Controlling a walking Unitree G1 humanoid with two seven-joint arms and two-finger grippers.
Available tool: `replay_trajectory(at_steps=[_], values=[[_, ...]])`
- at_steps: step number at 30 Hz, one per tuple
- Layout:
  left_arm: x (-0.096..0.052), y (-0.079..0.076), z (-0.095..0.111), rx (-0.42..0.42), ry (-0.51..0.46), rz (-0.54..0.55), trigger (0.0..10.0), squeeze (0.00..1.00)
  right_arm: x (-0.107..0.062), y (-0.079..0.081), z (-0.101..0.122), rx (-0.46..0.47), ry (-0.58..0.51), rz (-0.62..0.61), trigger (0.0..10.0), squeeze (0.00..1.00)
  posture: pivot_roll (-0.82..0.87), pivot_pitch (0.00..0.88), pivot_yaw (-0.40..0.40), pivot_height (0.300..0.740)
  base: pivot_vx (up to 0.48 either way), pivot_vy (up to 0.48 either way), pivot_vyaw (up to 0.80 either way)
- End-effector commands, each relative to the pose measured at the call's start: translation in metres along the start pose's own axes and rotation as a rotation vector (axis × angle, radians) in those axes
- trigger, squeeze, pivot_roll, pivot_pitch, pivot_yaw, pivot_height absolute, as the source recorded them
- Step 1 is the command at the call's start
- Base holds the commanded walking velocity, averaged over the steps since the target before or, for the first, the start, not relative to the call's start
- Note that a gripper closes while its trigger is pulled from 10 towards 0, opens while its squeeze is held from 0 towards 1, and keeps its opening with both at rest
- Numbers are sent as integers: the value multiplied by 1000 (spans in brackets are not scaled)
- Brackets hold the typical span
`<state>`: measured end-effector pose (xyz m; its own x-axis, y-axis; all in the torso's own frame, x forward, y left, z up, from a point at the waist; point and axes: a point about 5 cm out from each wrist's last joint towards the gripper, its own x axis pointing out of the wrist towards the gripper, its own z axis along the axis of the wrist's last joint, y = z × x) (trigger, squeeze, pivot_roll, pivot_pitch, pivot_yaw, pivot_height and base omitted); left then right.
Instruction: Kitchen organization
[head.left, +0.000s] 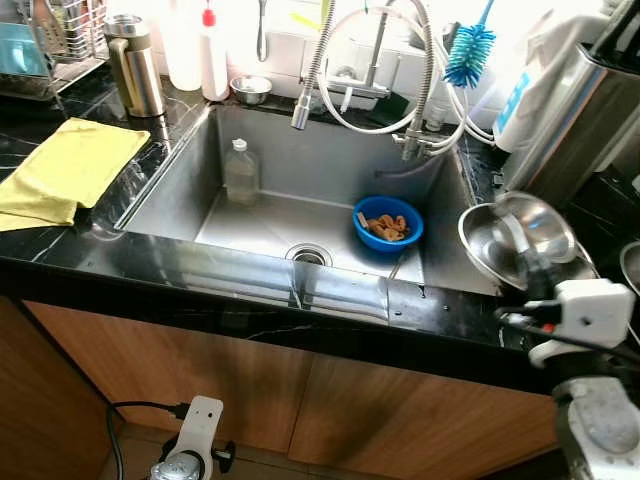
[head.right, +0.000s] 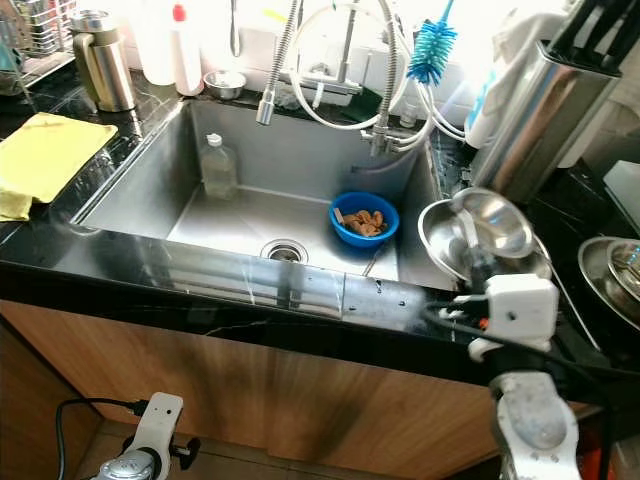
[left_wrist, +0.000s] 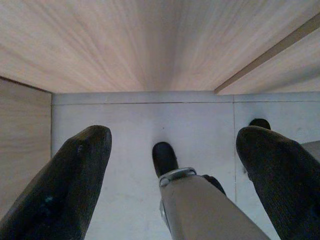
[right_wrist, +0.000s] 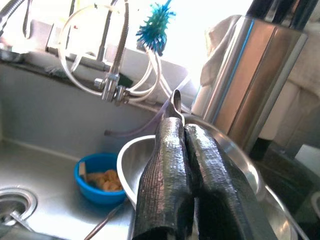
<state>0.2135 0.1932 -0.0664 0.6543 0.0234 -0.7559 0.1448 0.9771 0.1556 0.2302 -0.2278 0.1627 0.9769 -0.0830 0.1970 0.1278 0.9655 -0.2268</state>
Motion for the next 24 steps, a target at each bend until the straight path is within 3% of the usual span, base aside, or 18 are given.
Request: replay_trajectory(at_steps=[1,16,20,24], values=[[0,-4,-1,4,5,-20,10000,0,-1,-5,4,-13,-18,-23,10000,0,153,81,-136,736,0,0,0],[0,-4,-2,10,6,-19,10000,0,9,6,9,25,-56,0,10000,0,158,60,-138,736,0,0,0],[0,-4,-2,15,4,-17,10000,0,19,12,14,120,-68,49,10000,0,158,53,-140,736,0,0,0],[0,-5,-2,16,2,-14,10000,0,31,20,19,125,-74,141,10000,0,158,51,-140,736,0,0,0]])
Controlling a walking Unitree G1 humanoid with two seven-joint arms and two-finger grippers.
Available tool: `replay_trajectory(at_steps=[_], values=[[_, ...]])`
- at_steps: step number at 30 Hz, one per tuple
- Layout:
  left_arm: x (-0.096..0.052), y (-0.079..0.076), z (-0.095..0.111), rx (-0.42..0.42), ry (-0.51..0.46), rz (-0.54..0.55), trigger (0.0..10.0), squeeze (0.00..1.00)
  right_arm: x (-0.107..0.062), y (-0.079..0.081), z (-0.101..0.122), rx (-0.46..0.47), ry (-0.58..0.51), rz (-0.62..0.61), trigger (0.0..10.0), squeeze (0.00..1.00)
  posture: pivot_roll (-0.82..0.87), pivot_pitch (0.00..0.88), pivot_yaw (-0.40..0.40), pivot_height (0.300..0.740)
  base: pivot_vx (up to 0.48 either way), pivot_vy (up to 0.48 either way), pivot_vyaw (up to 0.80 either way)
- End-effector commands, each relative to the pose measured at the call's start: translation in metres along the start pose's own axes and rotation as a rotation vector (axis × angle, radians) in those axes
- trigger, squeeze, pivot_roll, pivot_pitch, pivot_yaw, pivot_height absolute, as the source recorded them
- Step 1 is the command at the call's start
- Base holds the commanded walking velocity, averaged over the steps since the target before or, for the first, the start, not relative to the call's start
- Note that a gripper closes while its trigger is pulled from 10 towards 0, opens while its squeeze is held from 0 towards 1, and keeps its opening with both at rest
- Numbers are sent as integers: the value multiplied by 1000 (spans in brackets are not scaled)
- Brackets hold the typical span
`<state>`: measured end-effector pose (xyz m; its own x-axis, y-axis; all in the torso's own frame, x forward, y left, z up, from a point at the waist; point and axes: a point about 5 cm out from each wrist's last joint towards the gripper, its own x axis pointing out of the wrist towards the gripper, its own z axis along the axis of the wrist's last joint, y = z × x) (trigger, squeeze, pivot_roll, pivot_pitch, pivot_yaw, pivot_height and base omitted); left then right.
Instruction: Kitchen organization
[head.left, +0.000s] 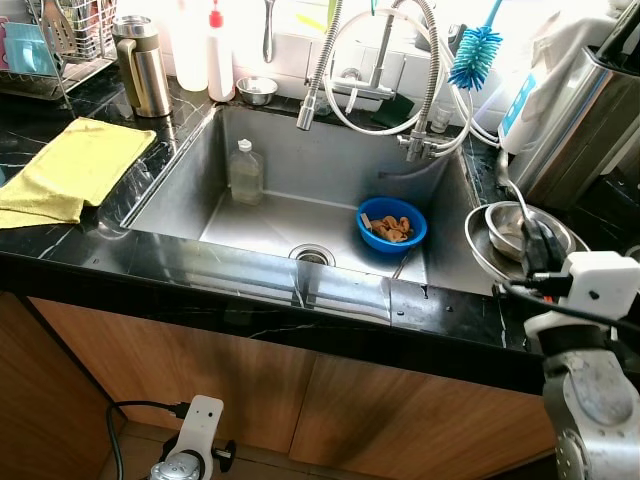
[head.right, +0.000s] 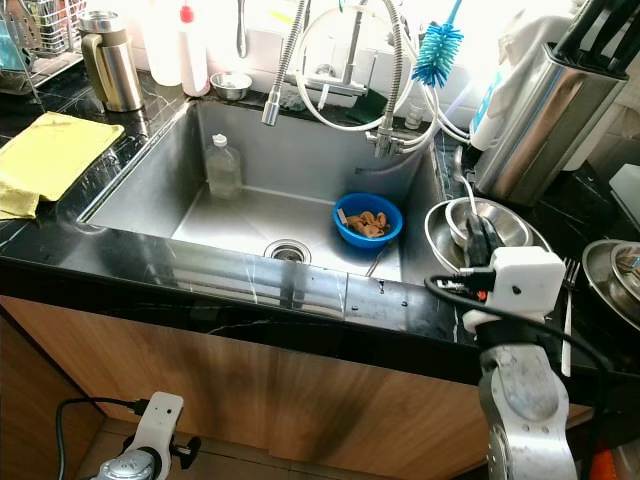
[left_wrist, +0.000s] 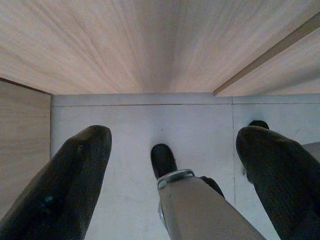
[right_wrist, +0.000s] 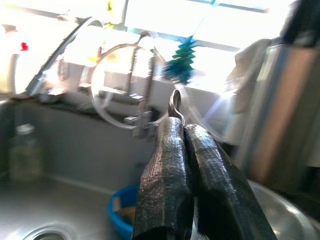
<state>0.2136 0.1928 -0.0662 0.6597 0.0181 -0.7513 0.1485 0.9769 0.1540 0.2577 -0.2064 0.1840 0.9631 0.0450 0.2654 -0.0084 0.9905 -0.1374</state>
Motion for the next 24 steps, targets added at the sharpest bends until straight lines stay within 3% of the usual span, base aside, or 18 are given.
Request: replay_trajectory(at_steps=[1,8,10,13,17,20,24], values=[[0,-5,-2,13,10,-10,10000,0,4,3,-3,14,26,52,10000,0,159,52,-140,736,0,0,0],[0,-5,-2,5,11,-4,10000,0,23,17,-12,67,123,234,10000,0,161,62,-141,736,0,0,0],[0,-5,-2,3,11,-4,10000,0,28,14,-22,68,205,251,10000,0,162,67,-142,736,0,0,0],[0,-6,-2,1,11,-4,10000,0,31,9,-28,64,242,252,10000,0,164,70,-142,736,0,0,0],[0,-6,-2,-1,14,-4,10000,0,38,-3,-45,112,363,210,10000,0,158,75,-140,736,0,0,0],[0,-6,-2,0,16,-5,10000,0,41,-8,-49,100,371,208,10000,0,163,73,-141,736,0,0,0],[0,-6,-2,-3,16,-3,10000,0,48,-8,-47,152,355,227,10000,0,166,76,-142,736,0,0,0]])
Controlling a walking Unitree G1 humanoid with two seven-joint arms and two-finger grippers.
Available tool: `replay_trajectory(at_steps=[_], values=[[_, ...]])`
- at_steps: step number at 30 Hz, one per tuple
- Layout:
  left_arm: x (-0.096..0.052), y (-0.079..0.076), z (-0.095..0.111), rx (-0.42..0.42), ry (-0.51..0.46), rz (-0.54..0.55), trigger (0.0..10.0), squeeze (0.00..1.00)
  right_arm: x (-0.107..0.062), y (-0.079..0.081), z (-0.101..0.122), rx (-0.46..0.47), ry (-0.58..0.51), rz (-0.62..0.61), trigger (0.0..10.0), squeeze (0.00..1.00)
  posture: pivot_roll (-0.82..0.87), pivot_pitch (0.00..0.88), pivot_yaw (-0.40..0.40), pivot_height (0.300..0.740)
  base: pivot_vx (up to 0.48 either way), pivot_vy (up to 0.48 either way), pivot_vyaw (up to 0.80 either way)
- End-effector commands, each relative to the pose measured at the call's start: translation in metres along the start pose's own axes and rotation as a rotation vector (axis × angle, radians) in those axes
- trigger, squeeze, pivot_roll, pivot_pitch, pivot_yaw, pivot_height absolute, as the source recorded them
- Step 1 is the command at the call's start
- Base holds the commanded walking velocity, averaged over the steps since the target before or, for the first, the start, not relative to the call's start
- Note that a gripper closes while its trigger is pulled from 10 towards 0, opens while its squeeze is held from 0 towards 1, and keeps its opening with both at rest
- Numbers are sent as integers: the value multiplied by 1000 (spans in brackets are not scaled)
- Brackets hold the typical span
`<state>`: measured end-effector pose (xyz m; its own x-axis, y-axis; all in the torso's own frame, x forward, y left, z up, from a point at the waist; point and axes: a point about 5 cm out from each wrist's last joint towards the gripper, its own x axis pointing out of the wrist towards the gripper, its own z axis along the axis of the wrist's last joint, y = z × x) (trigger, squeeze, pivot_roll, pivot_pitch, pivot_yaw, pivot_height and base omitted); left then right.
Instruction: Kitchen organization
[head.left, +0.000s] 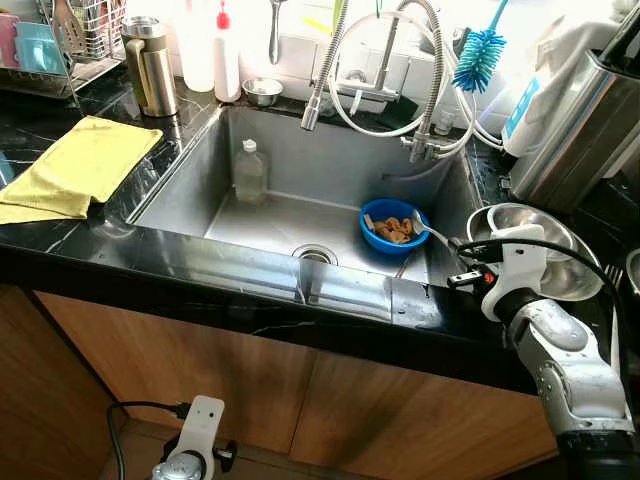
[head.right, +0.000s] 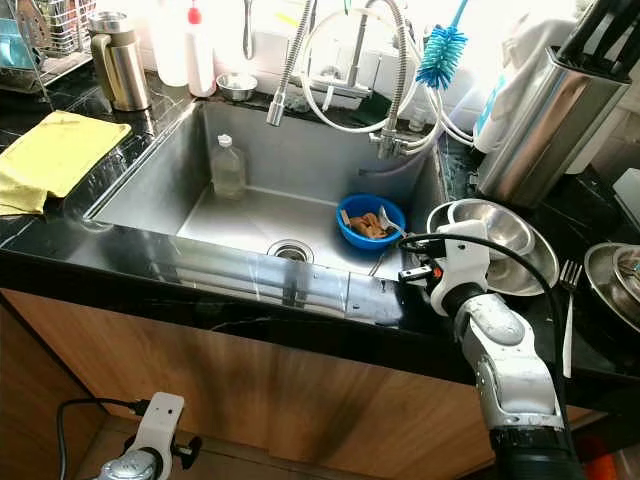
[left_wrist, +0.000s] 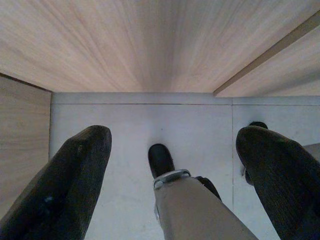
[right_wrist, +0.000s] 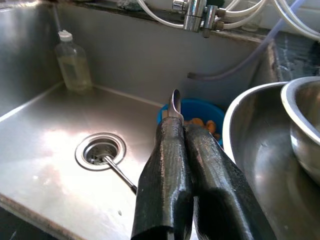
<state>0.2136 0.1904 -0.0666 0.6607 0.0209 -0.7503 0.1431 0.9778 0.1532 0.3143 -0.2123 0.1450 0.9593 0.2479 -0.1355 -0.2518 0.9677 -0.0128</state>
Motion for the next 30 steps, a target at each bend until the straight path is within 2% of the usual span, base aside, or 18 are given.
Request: replay_trajectory(at_steps=[1,18,19,21,22,23,30], values=[[0,-4,-2,1,16,-5,10000,0,1,-6,8,10,-32,4,10000,0,166,79,-142,736,0,0,0],[0,-3,-3,-4,20,-2,10000,0,12,-7,12,14,-33,29,10000,12,168,93,-141,736,0,0,0],[0,-3,-3,-3,20,-2,10000,0,12,-7,13,15,-34,29,10000,365,168,94,-141,736,0,0,0],[0,-3,-3,-3,20,-1,10000,0,12,-7,13,15,-36,28,10000,365,168,94,-141,736,0,0,0],[0,-3,-3,-3,21,-1,10000,0,12,-7,13,16,-37,26,10000,957,167,95,-140,736,0,0,0],[0,-3,-3,-3,21,-1,10000,0,13,-7,14,17,-40,24,10000,984,168,95,-140,736,0,0,0],[0,-3,-3,-3,20,-1,10000,0,14,-5,15,11,-44,26,10000,957,170,92,-141,736,0,0,0]])
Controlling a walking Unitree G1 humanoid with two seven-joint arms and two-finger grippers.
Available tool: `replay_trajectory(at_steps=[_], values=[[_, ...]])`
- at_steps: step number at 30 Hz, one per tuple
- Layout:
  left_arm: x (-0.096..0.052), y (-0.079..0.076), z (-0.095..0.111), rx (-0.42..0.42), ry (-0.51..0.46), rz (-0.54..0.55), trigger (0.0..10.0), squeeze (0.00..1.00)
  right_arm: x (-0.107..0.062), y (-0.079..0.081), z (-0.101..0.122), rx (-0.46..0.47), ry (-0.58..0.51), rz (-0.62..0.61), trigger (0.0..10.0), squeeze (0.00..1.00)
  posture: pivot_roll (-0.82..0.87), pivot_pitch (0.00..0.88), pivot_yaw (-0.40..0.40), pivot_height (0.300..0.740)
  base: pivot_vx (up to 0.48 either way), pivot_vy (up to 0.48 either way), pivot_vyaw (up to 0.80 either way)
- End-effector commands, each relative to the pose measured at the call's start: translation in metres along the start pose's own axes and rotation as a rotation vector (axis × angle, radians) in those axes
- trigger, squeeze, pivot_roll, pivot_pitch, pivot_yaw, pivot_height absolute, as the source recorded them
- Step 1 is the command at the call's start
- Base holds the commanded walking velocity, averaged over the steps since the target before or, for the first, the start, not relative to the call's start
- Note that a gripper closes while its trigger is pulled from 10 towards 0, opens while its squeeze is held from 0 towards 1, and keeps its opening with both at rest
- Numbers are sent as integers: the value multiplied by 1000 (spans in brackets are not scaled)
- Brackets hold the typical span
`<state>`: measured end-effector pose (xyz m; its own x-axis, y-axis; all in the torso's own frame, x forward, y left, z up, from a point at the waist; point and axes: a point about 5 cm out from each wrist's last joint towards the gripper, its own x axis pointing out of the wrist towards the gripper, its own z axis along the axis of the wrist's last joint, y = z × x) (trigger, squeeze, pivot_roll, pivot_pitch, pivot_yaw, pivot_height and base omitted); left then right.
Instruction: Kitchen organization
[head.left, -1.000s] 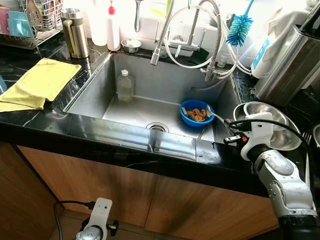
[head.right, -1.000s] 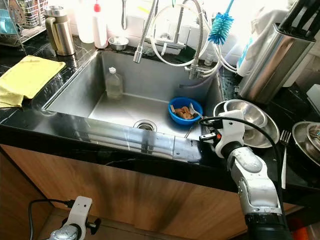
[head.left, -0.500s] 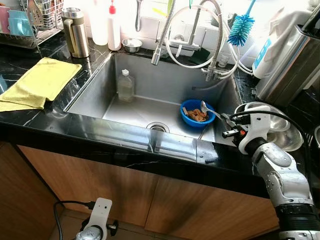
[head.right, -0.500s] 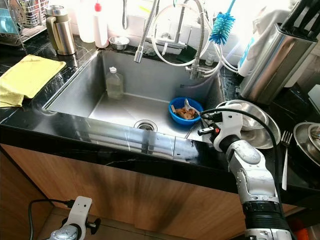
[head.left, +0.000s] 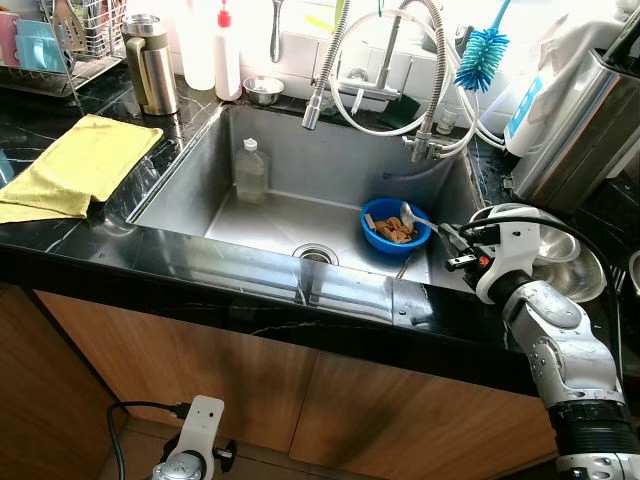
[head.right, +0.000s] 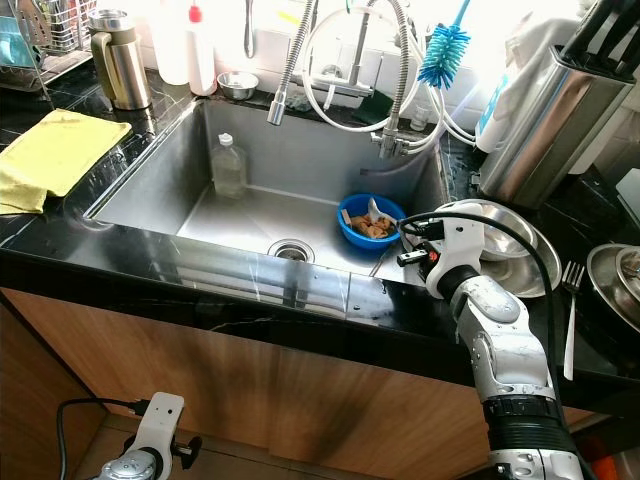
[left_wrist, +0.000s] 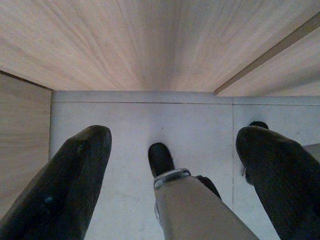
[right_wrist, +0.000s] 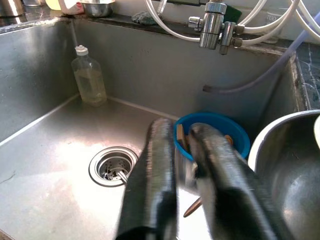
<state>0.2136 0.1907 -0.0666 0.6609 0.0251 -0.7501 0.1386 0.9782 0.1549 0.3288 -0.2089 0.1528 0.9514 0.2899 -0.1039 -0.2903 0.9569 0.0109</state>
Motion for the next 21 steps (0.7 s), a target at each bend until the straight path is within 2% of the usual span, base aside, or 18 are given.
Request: replay_trajectory(at_steps=[1,4,6,7,8,9,12,17,21], values=[[0,-3,-3,0,20,-5,10000,0,0,-4,5,-11,-14,-12,10000,973,172,91,-142,736,0,0,0],[0,-3,-3,0,20,-5,10000,0,0,-2,6,-14,-18,-9,10000,953,173,90,-142,736,0,0,0],[0,-3,-3,-1,20,-5,10000,0,2,0,7,-20,-28,-9,10000,898,175,88,-142,736,0,0,0],[0,-4,-3,-1,20,-5,10000,0,2,1,8,-29,-38,-16,10000,439,177,85,-142,736,0,0,0],[0,-4,-4,-1,20,-4,10000,0,2,1,8,-33,-41,-21,10000,439,177,85,-142,736,0,0,0],[0,-4,-4,-1,20,-4,10000,0,2,1,9,-43,-49,-30,10000,0,177,84,-142,736,0,0,0],[0,-4,-4,0,20,-4,10000,0,2,2,13,-59,-71,-46,10000,0,177,84,-142,736,0,0,0],[-1,-4,-5,8,23,-7,10000,0,-2,4,44,-85,-198,-114,10000,0,174,67,-142,736,0,0,0],[-1,-4,-6,9,24,-9,10000,0,-3,7,50,-93,-224,-121,10000,0,175,63,-143,736,0,0,0]])
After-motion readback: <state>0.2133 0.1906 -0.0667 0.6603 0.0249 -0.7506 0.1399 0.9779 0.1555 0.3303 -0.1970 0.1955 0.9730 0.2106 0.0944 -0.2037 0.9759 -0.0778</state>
